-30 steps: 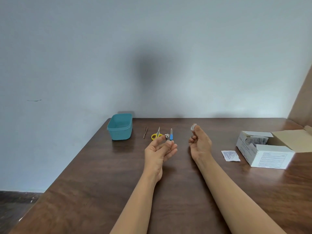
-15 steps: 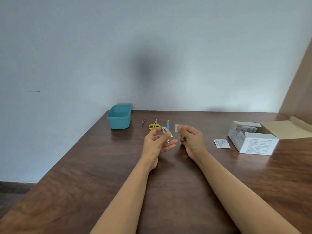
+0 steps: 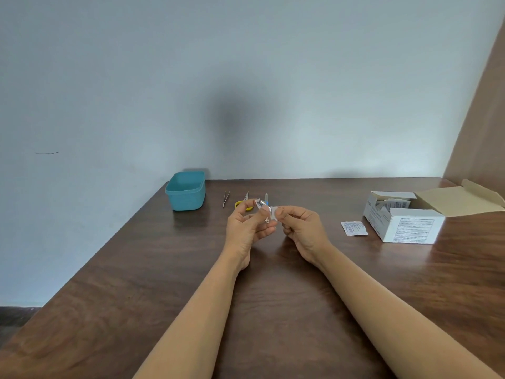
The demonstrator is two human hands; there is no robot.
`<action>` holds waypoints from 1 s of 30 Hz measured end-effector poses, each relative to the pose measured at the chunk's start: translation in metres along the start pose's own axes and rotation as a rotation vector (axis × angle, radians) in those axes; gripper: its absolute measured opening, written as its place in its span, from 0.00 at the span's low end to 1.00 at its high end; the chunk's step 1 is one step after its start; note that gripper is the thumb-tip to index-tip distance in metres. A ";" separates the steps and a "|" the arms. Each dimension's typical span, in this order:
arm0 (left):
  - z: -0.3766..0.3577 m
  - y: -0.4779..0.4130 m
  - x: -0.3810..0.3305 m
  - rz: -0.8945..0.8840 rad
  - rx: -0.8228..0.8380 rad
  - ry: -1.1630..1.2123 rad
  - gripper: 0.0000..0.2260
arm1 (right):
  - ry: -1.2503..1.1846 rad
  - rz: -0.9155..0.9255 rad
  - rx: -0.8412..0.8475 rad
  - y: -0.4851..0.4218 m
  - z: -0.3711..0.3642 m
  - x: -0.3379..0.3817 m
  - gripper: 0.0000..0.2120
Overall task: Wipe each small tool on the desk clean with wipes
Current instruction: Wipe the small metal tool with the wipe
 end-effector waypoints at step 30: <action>-0.009 -0.002 0.005 0.044 0.101 -0.264 0.10 | -0.080 0.060 -0.122 -0.001 0.008 0.013 0.06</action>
Point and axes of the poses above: each hand's wrist, its own y-axis away from the middle knuckle, its own z-axis out of the back of the hand, x = y × z, the point moved 5 cm from there along -y, towards the middle knuckle, and after that the axes turned 15 degrees about -y, right-handed, at the moved point
